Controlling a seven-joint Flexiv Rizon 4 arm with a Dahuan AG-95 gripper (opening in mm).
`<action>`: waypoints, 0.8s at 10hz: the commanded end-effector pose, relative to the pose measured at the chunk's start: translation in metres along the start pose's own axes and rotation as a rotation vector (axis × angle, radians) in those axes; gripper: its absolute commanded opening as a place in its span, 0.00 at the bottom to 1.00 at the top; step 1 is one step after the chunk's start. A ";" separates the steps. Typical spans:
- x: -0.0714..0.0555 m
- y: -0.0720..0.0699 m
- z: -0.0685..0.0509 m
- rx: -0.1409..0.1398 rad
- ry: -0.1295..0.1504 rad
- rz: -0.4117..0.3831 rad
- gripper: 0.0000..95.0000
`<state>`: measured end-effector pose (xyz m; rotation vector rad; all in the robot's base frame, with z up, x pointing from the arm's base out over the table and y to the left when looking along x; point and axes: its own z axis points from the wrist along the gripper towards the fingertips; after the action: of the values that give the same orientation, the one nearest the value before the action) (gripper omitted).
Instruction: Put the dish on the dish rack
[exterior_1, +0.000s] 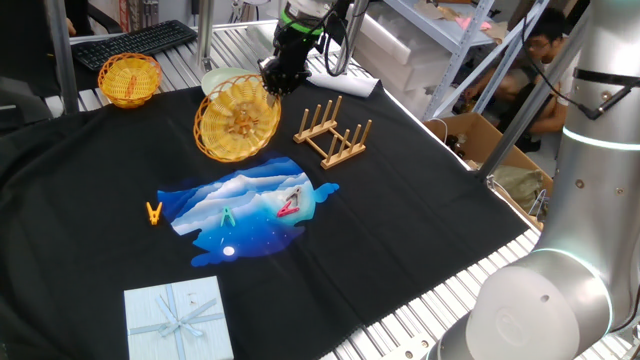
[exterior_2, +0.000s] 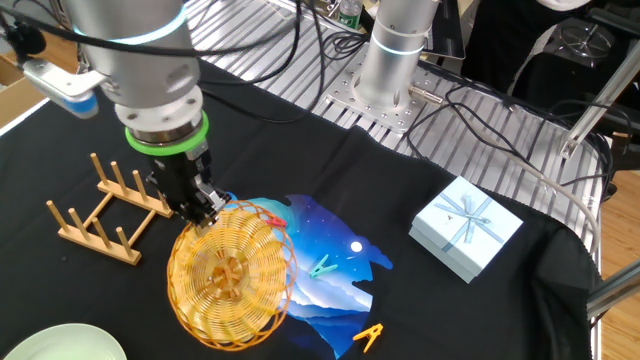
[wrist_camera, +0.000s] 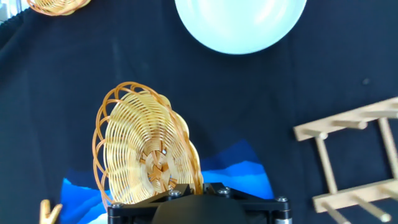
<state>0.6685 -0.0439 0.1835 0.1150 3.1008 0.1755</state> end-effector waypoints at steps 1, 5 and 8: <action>-0.006 -0.003 -0.006 0.026 0.005 -0.019 0.00; -0.028 -0.025 -0.017 0.063 0.000 -0.071 0.00; -0.042 -0.042 -0.023 0.078 0.004 -0.109 0.00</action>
<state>0.7087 -0.0919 0.2030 -0.0524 3.1136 0.0540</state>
